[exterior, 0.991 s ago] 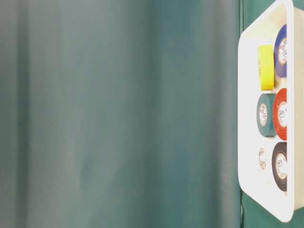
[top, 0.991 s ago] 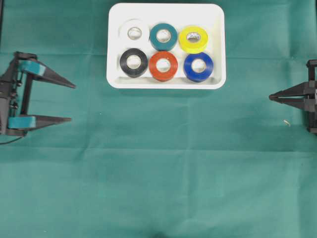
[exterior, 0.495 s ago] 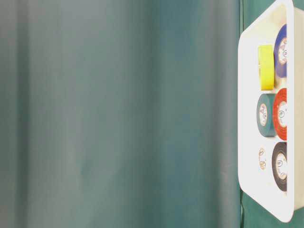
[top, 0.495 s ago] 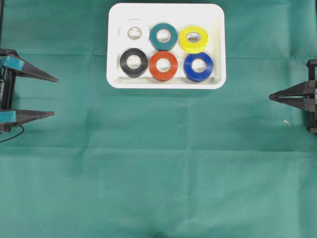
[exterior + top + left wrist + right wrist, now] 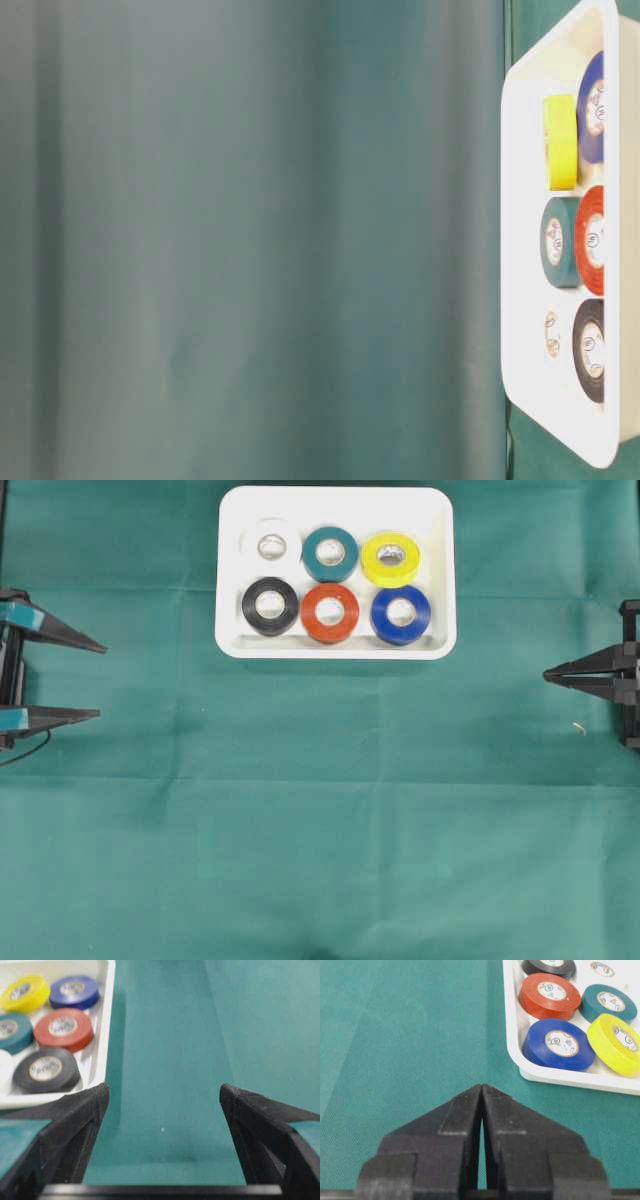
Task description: Put the tape into the white case with the left arm.
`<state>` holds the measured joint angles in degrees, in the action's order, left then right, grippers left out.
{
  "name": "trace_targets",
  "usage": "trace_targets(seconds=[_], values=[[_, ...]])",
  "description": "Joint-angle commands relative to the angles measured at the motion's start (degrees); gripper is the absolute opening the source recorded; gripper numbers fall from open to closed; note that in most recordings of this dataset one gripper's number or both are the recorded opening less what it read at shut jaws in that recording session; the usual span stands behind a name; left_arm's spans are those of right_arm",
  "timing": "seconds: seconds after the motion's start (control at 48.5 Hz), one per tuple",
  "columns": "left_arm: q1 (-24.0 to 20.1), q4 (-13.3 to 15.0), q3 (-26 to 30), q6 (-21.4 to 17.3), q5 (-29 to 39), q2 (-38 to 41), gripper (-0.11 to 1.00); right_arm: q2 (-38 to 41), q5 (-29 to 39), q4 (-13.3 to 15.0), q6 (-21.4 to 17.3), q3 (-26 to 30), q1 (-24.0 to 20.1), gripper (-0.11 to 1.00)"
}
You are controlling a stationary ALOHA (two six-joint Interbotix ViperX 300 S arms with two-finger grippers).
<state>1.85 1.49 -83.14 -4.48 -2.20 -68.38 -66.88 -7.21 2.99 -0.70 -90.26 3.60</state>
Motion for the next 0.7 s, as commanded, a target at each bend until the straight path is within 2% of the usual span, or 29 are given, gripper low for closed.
trace_targets(seconds=[0.0, 0.681], values=[[-0.2, 0.1, -0.1, 0.1, 0.2, -0.2, 0.97, 0.4, -0.6, 0.0, -0.1, 0.6, 0.2, -0.09], [-0.2, -0.1, -0.9, -0.4, 2.3, -1.3, 0.97, 0.4, -0.6, 0.0, -0.1, 0.5, 0.2, -0.09]])
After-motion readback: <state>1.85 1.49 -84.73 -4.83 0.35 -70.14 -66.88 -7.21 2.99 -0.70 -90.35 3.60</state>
